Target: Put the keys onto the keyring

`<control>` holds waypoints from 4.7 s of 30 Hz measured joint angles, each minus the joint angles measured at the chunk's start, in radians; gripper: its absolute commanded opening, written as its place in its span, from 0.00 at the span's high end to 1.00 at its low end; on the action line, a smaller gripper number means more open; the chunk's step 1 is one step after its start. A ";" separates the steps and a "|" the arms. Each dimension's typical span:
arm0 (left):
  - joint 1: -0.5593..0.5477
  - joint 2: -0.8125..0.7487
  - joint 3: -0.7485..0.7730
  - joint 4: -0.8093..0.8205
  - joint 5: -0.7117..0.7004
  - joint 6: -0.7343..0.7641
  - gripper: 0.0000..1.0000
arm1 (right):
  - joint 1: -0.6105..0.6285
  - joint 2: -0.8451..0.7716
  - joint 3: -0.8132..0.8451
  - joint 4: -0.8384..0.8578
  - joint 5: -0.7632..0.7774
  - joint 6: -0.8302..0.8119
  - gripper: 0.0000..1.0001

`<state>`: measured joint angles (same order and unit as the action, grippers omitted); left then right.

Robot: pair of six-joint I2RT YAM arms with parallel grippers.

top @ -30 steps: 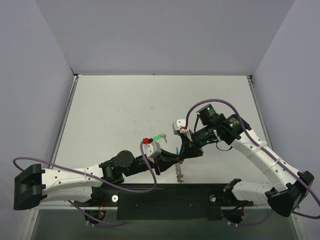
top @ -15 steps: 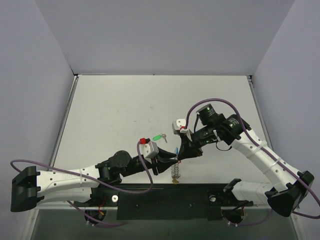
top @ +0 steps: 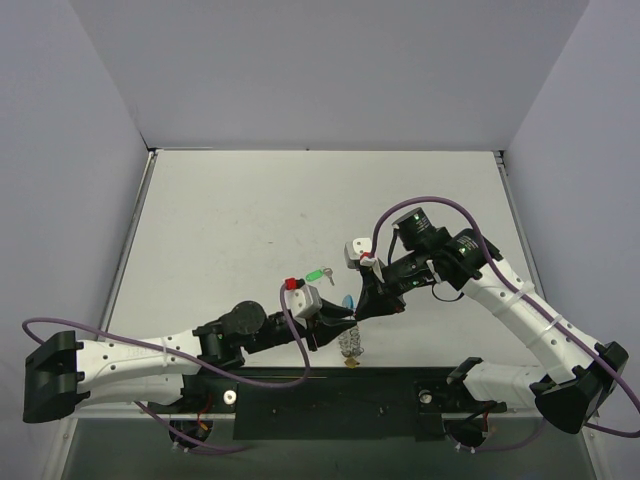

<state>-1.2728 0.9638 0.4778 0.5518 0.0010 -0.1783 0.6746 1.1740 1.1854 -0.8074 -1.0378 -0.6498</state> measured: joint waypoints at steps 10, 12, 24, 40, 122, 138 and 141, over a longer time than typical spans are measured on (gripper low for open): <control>0.000 0.013 0.003 -0.003 0.000 0.020 0.84 | 0.000 0.000 0.000 0.000 0.001 0.003 1.00; 0.000 0.016 0.005 -0.004 -0.001 0.023 0.81 | -0.001 0.000 0.000 0.000 0.001 0.003 1.00; 0.000 0.017 0.007 -0.003 -0.015 0.014 1.00 | -0.001 -0.001 -0.013 0.009 0.000 0.011 1.00; 0.000 -0.069 -0.058 0.008 -0.061 -0.029 1.00 | -0.121 -0.067 -0.023 0.042 -0.070 0.068 0.48; -0.002 -0.013 -0.117 0.276 -0.084 -0.174 0.72 | -0.035 0.013 -0.018 0.075 -0.053 0.064 1.00; -0.002 -0.006 -0.116 0.244 -0.103 -0.177 0.94 | -0.039 0.013 -0.020 0.085 -0.055 0.075 1.00; -0.002 -0.006 -0.116 0.242 -0.104 -0.177 0.95 | -0.039 0.013 -0.021 0.086 -0.055 0.075 1.00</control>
<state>-1.2743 0.9577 0.3614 0.7937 -0.1032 -0.3550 0.6353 1.1866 1.1645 -0.7212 -1.0931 -0.5751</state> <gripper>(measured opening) 0.069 0.007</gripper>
